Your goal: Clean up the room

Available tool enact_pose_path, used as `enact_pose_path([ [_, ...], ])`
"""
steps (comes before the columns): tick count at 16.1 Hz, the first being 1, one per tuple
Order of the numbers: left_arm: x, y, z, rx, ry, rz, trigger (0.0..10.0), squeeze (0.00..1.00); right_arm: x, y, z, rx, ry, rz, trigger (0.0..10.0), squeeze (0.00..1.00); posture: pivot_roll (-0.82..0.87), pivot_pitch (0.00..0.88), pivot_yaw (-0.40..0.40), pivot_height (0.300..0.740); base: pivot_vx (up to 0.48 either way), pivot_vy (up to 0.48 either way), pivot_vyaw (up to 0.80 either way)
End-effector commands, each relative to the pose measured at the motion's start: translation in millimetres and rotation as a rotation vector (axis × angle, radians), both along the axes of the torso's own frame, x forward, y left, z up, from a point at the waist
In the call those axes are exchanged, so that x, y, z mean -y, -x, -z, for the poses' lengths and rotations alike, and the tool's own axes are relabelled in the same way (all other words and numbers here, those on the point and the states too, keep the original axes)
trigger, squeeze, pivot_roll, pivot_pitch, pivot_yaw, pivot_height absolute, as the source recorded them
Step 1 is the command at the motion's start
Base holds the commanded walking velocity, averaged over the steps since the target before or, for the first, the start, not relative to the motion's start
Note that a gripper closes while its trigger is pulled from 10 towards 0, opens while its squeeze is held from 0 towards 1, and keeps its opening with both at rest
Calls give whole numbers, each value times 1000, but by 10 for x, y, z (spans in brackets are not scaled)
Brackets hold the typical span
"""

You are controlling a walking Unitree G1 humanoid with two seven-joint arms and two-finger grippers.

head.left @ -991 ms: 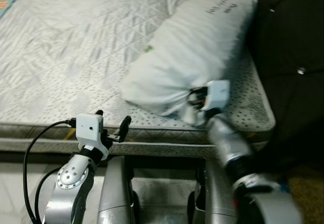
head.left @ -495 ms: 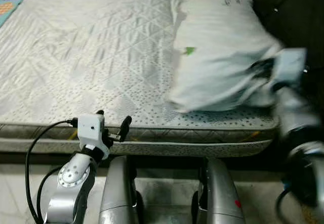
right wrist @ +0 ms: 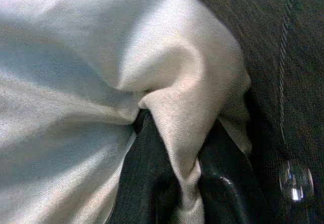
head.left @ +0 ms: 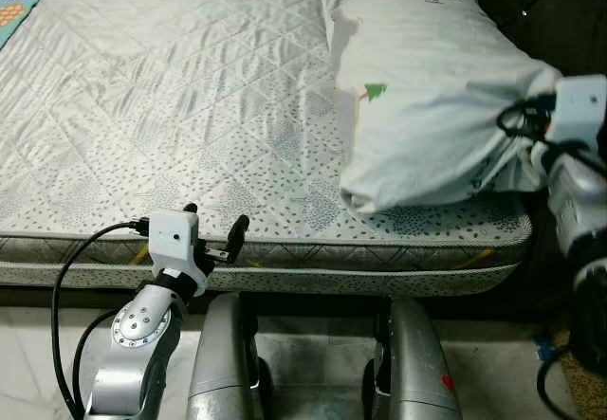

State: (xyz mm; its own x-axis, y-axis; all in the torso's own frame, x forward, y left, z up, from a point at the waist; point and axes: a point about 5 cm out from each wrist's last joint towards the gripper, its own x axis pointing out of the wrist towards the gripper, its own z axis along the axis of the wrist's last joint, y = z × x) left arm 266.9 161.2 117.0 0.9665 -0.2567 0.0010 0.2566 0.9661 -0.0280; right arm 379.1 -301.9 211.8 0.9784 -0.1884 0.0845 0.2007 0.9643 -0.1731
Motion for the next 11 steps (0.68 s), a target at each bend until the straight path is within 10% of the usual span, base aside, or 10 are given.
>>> enact_pose_path([
  [1, -37, 31, 37, -13, -12, -3, 10000, 0, 121, 56, -114, 85, -36, 34, 0, 0, 20, 191, 96, 546, 0, 0, 0],
  [5, -94, 9, 43, -20, -22, -4, 10000, 0, 140, 516, 490, 125, -189, 124, 0, 0, -1, 203, 125, 546, 0, 0, 0],
  [11, -3, -74, 57, -23, -29, 45, 10000, 0, -616, 1210, 686, 106, -241, 15, 0, 0, -42, 199, 147, 546, 0, 0, 0],
])
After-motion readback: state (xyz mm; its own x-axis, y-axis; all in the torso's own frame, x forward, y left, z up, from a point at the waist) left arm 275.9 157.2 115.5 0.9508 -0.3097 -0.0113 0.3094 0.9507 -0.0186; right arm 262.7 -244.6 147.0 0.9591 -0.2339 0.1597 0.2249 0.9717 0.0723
